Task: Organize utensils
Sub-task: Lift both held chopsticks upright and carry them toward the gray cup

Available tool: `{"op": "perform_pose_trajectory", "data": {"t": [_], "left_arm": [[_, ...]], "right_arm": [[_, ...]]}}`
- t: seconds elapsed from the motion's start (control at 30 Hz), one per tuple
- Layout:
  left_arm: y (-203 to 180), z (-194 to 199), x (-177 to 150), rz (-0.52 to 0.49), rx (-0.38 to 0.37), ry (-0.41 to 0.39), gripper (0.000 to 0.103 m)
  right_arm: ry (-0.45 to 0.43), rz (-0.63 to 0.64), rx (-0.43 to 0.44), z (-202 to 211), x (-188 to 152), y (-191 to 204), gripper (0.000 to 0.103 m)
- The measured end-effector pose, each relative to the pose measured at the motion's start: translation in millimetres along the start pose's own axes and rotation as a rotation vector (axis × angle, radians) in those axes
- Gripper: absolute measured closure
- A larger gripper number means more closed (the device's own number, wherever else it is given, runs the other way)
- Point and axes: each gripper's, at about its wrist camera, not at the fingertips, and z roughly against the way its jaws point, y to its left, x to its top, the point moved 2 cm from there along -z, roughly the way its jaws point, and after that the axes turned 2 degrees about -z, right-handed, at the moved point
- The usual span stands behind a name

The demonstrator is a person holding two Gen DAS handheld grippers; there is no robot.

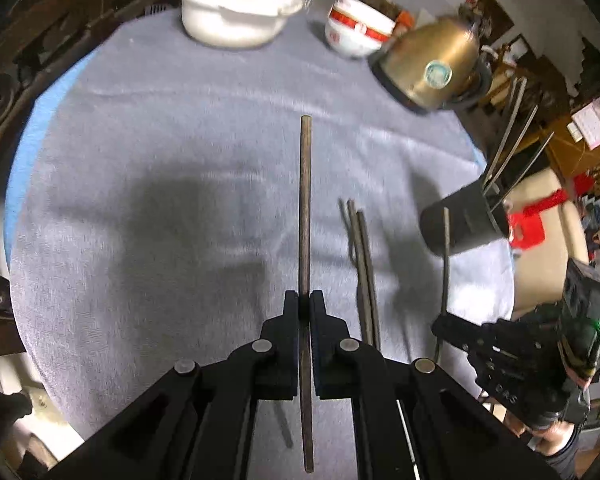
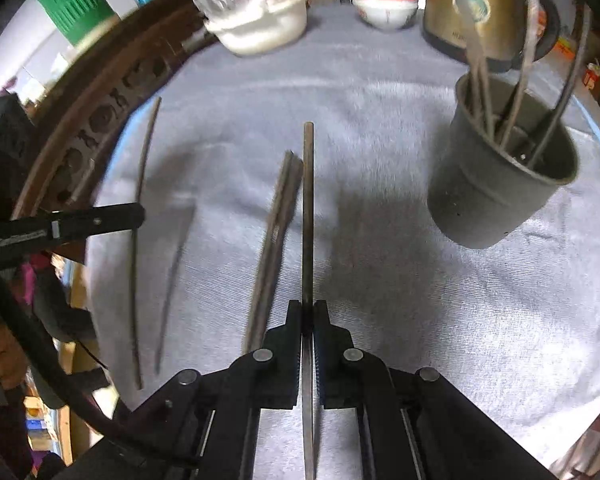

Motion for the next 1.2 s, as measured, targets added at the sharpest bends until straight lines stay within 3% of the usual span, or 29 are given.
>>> {"op": "perform_pose_trajectory", "data": {"t": [0.2, 0.33, 0.43, 0.53, 0.67, 0.97, 1.2], "left_arm": [[-9.4, 16.3, -0.3, -0.011, 0.024, -0.109, 0.098], [-30.0, 30.7, -0.7, -0.033, 0.041, -0.244, 0.098], [-44.6, 33.1, 4.4, -0.071, 0.058, -0.354, 0.098], [-54.8, 40.6, -1.7, -0.130, 0.125, -0.488, 0.098], [-58.7, 33.5, -7.7, -0.177, 0.191, -0.599, 0.098], [-54.5, 20.2, -23.3, -0.224, 0.266, -0.661, 0.097], [-53.3, 37.3, -43.0, -0.237, 0.261, -0.683, 0.097]], "right_arm": [[-0.184, -0.040, 0.018, 28.6, -3.0, -7.0, 0.097], [-0.335, -0.066, -0.008, 49.7, -12.7, -11.9, 0.097], [-0.471, -0.076, -0.076, 61.3, -16.4, -14.5, 0.097], [-0.590, -0.090, -0.141, 68.7, -21.1, -16.2, 0.097], [-0.692, -0.126, -0.186, 71.6, -25.1, -24.5, 0.097], [-0.744, -0.066, -0.256, 70.9, -42.0, -16.8, 0.097], [-0.753, -0.083, -0.244, 85.3, -58.0, -19.7, 0.097]]}}
